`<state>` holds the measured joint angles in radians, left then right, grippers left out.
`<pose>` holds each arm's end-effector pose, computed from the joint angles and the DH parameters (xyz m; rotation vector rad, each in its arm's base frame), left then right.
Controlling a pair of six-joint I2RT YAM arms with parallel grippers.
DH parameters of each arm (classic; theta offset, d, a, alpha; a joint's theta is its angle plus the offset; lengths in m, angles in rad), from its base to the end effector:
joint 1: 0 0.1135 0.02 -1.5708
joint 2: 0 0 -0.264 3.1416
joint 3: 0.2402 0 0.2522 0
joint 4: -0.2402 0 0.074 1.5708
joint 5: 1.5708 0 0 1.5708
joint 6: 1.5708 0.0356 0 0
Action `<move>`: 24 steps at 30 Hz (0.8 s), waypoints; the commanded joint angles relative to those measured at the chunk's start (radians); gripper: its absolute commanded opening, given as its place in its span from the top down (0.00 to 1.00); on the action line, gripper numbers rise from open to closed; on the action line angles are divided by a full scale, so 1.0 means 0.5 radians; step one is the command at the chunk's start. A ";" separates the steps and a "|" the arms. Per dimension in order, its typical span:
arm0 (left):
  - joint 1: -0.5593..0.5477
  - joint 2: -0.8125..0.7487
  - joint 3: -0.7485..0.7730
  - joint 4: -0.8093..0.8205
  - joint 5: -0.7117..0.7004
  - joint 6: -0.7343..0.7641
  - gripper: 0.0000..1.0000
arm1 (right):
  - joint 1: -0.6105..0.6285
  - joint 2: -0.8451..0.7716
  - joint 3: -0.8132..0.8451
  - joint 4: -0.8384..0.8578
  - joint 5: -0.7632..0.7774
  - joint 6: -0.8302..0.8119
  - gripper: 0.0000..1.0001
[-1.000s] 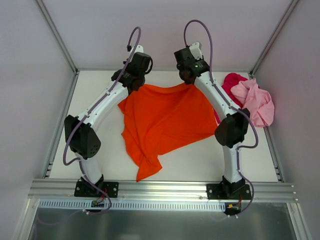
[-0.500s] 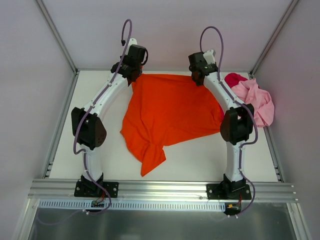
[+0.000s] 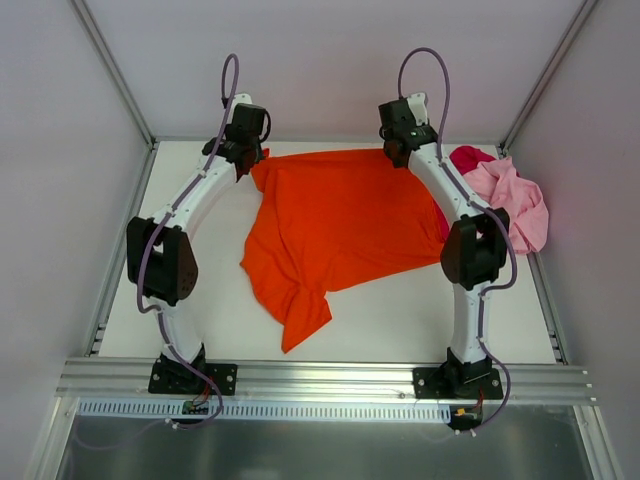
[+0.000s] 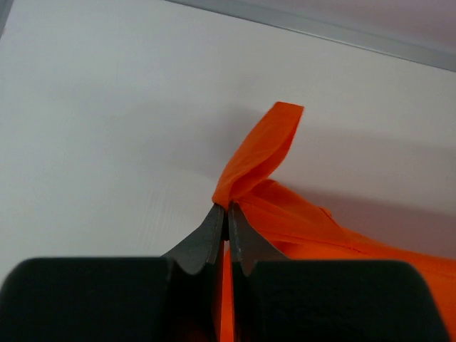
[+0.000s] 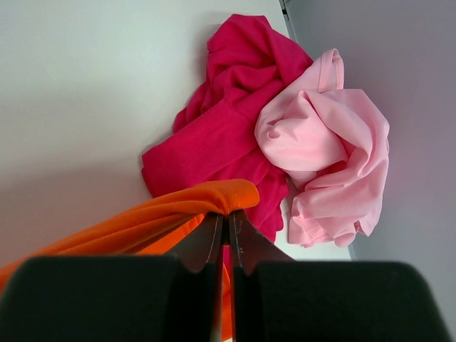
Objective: Fold and stack the t-shirts
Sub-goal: Flatten out the tshirt, then grap the side of the flattened tshirt furthest away from the robot with both arms
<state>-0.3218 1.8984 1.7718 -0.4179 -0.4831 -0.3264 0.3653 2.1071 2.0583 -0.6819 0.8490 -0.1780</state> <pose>0.4281 -0.1253 0.3374 -0.2864 2.0290 0.1098 0.4533 0.1448 0.3233 -0.1551 2.1365 -0.8572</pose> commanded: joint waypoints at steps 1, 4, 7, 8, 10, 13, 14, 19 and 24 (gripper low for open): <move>0.039 -0.219 -0.104 0.078 -0.043 0.012 1.00 | -0.056 -0.066 -0.054 0.057 0.152 -0.040 0.99; 0.015 -0.281 -0.107 0.029 0.104 -0.044 1.00 | -0.059 -0.100 -0.088 0.063 0.210 -0.077 0.99; -0.101 -0.348 -0.114 0.001 0.080 -0.019 1.00 | -0.056 -0.115 -0.088 -0.026 0.275 -0.058 0.99; -0.132 -0.373 -0.111 -0.011 0.071 -0.016 1.00 | -0.056 -0.128 -0.100 -0.050 0.278 -0.031 0.99; -0.233 -0.400 -0.089 -0.057 0.058 -0.004 1.00 | -0.062 -0.155 -0.101 -0.105 0.266 -0.006 0.99; -0.326 -0.419 -0.064 -0.127 0.046 -0.022 1.00 | -0.056 -0.189 -0.082 -0.197 0.214 0.052 0.99; -0.390 -0.431 -0.071 -0.164 0.037 -0.022 1.00 | -0.056 -0.195 -0.070 -0.319 0.174 0.080 0.99; -0.495 -0.480 -0.184 -0.241 -0.025 -0.080 1.00 | -0.056 -0.235 -0.018 -0.670 -0.086 0.264 0.99; -0.559 -0.554 -0.313 -0.308 -0.034 -0.123 1.00 | -0.031 -0.330 -0.110 -0.820 -0.204 0.255 0.99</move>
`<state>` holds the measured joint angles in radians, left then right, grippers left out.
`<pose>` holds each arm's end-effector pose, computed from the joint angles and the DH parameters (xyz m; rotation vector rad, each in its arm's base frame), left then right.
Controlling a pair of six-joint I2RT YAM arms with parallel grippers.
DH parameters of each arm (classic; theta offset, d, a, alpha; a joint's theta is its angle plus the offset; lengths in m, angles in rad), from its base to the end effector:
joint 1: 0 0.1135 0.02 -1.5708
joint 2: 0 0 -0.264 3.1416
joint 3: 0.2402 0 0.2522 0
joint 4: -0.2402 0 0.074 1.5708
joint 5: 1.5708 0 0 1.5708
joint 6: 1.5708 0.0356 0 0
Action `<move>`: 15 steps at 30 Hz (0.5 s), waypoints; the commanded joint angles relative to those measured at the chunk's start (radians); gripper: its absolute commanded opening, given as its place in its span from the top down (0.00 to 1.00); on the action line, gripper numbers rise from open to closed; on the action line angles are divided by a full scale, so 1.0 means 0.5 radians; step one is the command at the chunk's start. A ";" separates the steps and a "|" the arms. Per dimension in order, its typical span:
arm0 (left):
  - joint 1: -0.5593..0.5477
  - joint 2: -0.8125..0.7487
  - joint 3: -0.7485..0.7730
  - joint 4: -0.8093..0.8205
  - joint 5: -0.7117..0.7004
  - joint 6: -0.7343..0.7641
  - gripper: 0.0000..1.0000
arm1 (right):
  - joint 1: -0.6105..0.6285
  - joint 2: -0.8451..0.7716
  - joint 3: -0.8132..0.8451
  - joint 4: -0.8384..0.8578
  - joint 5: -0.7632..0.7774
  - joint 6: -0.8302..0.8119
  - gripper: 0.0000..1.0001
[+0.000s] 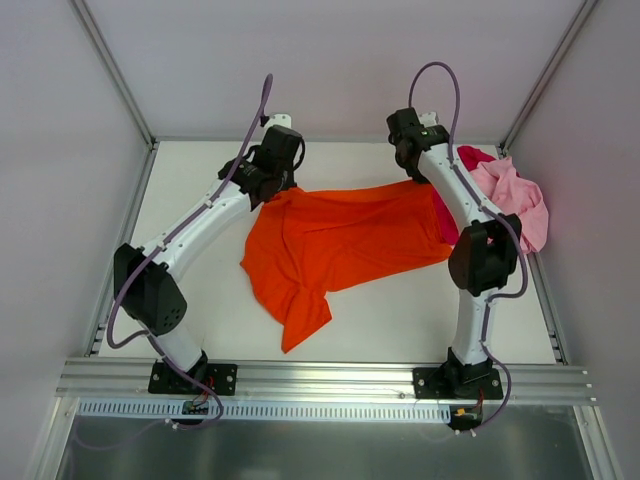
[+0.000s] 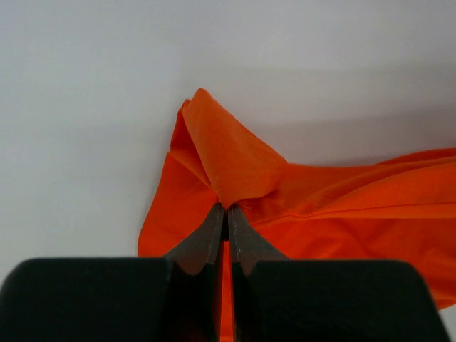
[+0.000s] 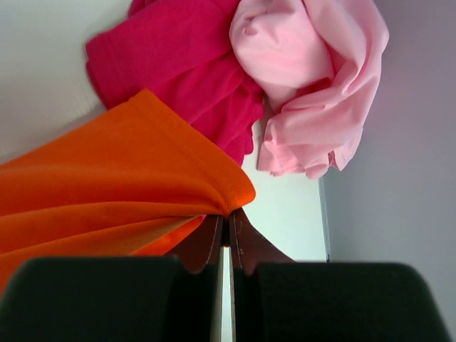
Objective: Fold and stack the t-shirts
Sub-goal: Grap the side of the flattened tshirt furthest away from the robot with both arms, then fold the flattened tshirt in 1/3 of the way
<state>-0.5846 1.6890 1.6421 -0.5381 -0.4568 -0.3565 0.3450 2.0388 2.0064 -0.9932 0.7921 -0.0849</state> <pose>0.3314 -0.2005 0.3656 -0.0212 2.0901 -0.0753 0.4200 0.1240 0.3165 -0.2343 2.3696 -0.8949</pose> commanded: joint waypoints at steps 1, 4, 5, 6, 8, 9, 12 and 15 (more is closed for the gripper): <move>-0.043 -0.156 -0.075 -0.077 -0.087 -0.078 1.00 | 0.009 -0.215 -0.012 -0.262 -0.121 0.084 0.99; -0.082 -0.181 -0.118 -0.160 -0.114 -0.134 1.00 | 0.009 -0.246 -0.027 -0.379 -0.167 0.124 0.99; -0.098 -0.190 -0.151 -0.178 -0.132 -0.149 1.00 | 0.009 -0.252 -0.021 -0.406 -0.179 0.139 0.99; -0.128 -0.218 -0.176 -0.209 -0.148 -0.179 1.00 | 0.009 -0.258 -0.021 -0.449 -0.222 0.148 0.99; -0.162 -0.255 -0.268 -0.243 -0.154 -0.226 1.00 | 0.016 -0.279 -0.027 -0.486 -0.247 0.164 0.99; -0.196 -0.288 -0.305 -0.270 -0.160 -0.280 1.00 | 0.019 -0.279 -0.024 -0.520 -0.274 0.164 0.99; -0.230 -0.353 -0.473 -0.301 -0.130 -0.418 1.00 | 0.031 -0.276 -0.024 -0.584 -0.299 0.154 0.99; -0.254 -0.396 -0.615 -0.335 -0.069 -0.544 1.00 | 0.043 -0.261 -0.030 -0.652 -0.317 0.164 0.99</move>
<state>-0.7074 1.5372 1.3842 -0.6605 -0.5003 -0.5228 0.3557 1.9549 1.9965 -1.2362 0.6518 -0.0246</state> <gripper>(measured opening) 0.012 0.032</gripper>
